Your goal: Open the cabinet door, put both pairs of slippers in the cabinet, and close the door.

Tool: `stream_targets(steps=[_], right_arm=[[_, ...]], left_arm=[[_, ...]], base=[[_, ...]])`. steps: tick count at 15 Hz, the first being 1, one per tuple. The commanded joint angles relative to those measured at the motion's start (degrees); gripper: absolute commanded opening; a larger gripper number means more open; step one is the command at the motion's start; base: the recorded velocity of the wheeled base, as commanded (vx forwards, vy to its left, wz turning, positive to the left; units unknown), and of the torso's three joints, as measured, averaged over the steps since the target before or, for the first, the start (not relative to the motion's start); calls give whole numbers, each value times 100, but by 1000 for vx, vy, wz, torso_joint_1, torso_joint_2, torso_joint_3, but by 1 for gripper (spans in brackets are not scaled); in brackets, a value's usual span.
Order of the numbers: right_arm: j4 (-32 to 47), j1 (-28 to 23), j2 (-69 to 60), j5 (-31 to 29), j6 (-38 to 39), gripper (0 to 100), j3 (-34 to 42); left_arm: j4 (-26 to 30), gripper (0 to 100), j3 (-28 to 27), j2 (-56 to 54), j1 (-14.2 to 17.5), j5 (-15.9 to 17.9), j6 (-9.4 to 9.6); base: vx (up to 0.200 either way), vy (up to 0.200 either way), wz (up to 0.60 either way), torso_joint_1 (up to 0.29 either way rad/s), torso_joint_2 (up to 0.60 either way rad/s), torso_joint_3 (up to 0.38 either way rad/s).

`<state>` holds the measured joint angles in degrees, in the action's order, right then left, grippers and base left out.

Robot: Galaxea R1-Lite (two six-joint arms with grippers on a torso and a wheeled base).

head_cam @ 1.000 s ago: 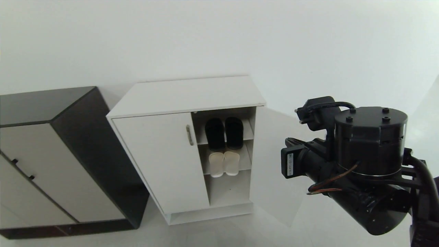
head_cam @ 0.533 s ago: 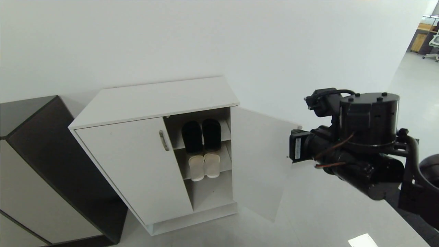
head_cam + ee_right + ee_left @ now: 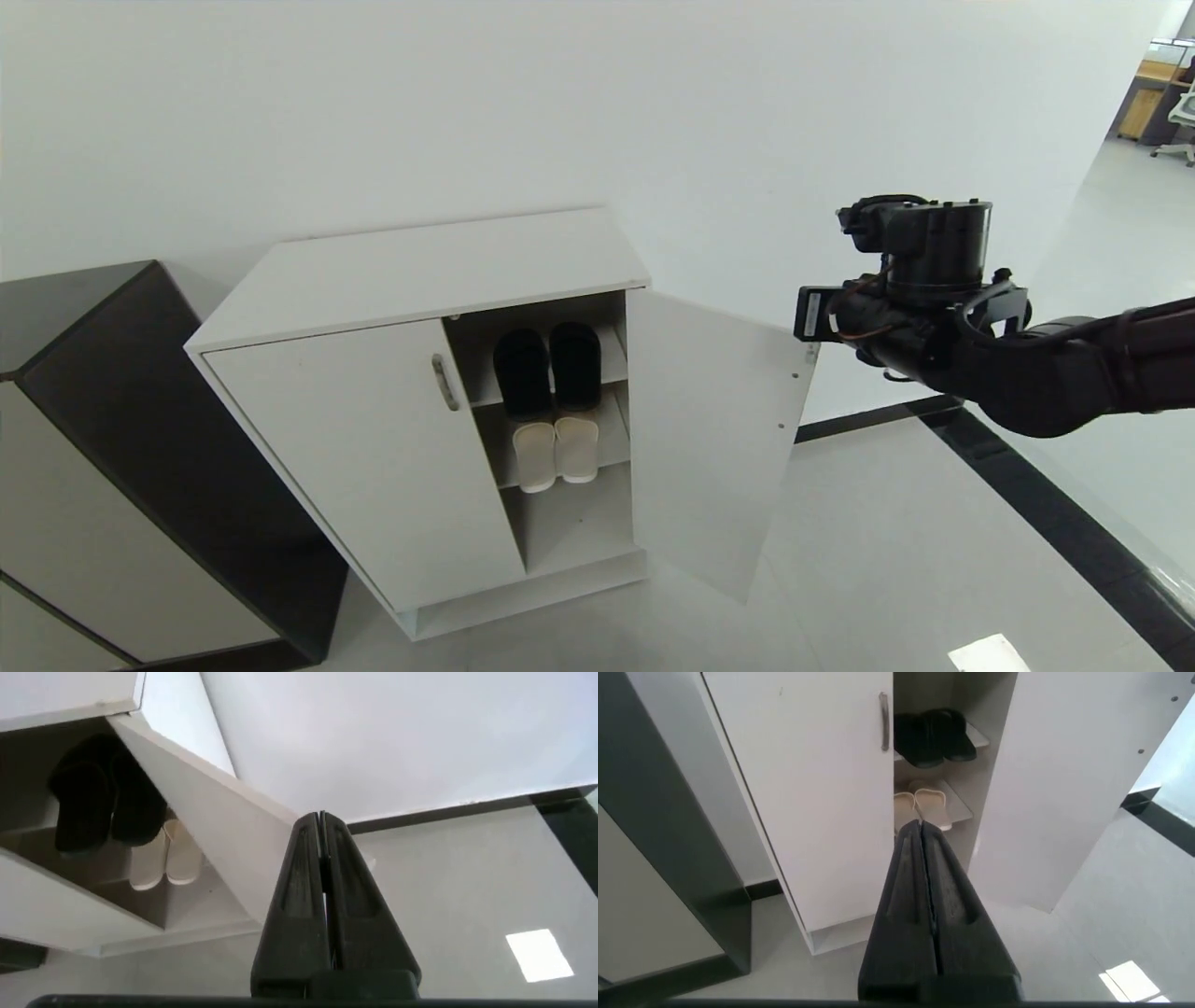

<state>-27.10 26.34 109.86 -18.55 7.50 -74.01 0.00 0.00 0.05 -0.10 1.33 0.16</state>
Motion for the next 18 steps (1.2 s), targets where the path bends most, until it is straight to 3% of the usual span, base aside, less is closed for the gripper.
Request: stream_targets(steps=[1, 11, 16, 18], right_arm=[[-41, -191, 721, 45, 33, 0, -448], [-59, -296, 1345, 27, 33, 0, -878], [-85, 196, 703, 1, 33, 0, -26], [-111, 732, 325, -17, 50, 0, 563]], left_arm=[[0, 0, 0, 4, 1, -1, 2], [0, 0, 0, 4, 1, -1, 11], [0, 0, 0, 4, 1, -1, 11], [0, 0, 0, 4, 1, -1, 11]], base=[[0, 0, 0, 0, 0, 0], [0, 0, 0, 0, 0, 0], [0, 0, 0, 0, 0, 0], [0, 0, 0, 0, 0, 0]])
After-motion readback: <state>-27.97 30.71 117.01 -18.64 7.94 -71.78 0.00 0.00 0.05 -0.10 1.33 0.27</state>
